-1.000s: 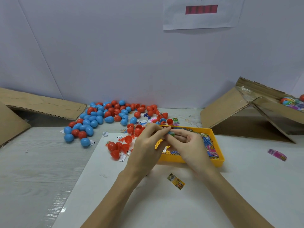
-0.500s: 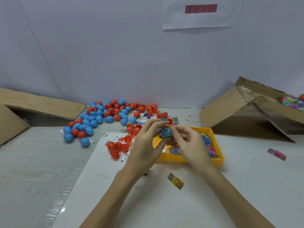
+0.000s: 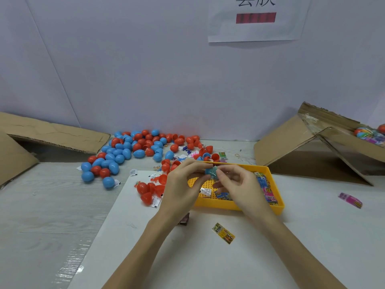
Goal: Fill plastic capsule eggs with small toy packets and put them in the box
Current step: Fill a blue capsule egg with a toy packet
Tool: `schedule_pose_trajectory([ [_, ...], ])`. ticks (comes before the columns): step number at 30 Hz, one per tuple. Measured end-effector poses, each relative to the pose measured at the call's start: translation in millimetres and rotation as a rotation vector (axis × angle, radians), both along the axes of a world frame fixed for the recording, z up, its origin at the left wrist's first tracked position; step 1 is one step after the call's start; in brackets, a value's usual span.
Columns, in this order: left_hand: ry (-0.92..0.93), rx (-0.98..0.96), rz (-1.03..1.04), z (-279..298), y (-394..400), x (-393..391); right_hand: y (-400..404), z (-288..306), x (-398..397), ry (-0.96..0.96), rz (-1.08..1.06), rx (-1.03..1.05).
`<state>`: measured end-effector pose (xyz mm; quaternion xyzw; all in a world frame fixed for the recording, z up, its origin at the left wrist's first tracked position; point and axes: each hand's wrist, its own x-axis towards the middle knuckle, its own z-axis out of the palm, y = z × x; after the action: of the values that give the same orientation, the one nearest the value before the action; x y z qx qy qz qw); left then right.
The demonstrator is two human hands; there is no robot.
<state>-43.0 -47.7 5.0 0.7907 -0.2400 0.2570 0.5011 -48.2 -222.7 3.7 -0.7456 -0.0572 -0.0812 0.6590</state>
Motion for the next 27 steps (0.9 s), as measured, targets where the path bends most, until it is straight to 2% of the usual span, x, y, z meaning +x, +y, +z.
schedule_pose_trajectory([
  [3, -0.034, 0.048, -0.006, -4, 1, 3, -2, -1, 0, 0.008, 0.012, -0.076],
  [7, -0.061, 0.045, 0.051, -6, 1, 5, 1, 4, -2, 0.036, -0.001, -0.081],
  [9, -0.065, 0.106, 0.091, -8, 5, 8, 1, 5, 0, 0.101, -0.013, -0.031],
  [11, -0.055, 0.281, 0.154, -15, 9, 12, -3, 10, 5, 0.226, 0.013, 0.161],
  [14, 0.012, 0.413, 0.187, -25, 13, 15, -30, 39, 24, 0.334, 0.104, 0.655],
  [16, 0.023, 0.418, 0.184, -26, 13, 17, -59, 67, 40, 0.223, 0.08, 1.026],
  [18, 0.023, 0.431, 0.184, -26, 13, 19, -91, 89, 55, 0.031, -0.084, 1.226],
  [20, 0.035, 0.44, 0.182, -26, 14, 19, -111, 93, 63, -0.027, -0.169, 1.215],
  [24, 0.044, 0.443, 0.182, -27, 14, 20, -97, 58, 54, 0.197, -0.098, 0.91],
  [27, 0.058, 0.438, 0.186, -26, 14, 19, -65, 29, 37, 0.338, 0.017, 0.811],
])
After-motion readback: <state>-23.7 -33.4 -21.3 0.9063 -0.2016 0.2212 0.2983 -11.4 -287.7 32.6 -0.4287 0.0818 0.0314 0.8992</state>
